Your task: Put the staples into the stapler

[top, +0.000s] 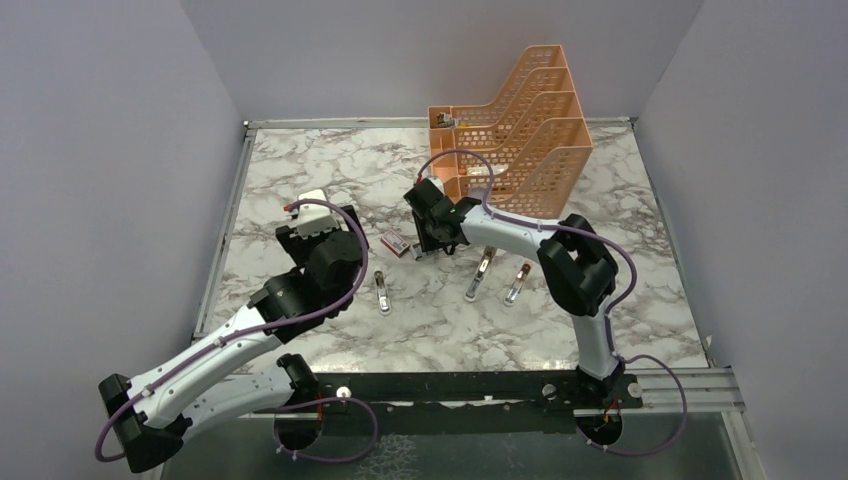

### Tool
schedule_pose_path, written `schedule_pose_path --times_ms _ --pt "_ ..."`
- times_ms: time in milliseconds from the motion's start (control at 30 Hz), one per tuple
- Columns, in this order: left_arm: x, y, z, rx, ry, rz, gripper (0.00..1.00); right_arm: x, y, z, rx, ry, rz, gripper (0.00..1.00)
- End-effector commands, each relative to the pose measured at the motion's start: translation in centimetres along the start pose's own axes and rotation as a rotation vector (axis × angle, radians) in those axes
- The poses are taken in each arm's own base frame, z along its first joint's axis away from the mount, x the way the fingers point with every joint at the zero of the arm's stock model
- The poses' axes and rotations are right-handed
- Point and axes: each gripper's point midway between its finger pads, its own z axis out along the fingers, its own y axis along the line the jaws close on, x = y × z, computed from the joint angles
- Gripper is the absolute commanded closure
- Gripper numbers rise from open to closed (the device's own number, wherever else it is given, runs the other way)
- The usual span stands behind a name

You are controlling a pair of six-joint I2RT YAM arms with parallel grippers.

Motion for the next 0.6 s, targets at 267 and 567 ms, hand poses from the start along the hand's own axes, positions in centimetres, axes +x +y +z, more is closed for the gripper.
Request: schedule_pose_path --times_ms 267,567 --pt "0.3 -0.1 0.1 0.01 0.001 -0.011 0.14 0.2 -0.5 0.6 0.028 0.018 -0.048 0.68" --pt "0.3 -0.1 0.1 0.01 0.003 -0.003 0.15 0.7 -0.3 1.2 0.018 0.036 -0.057 0.68"
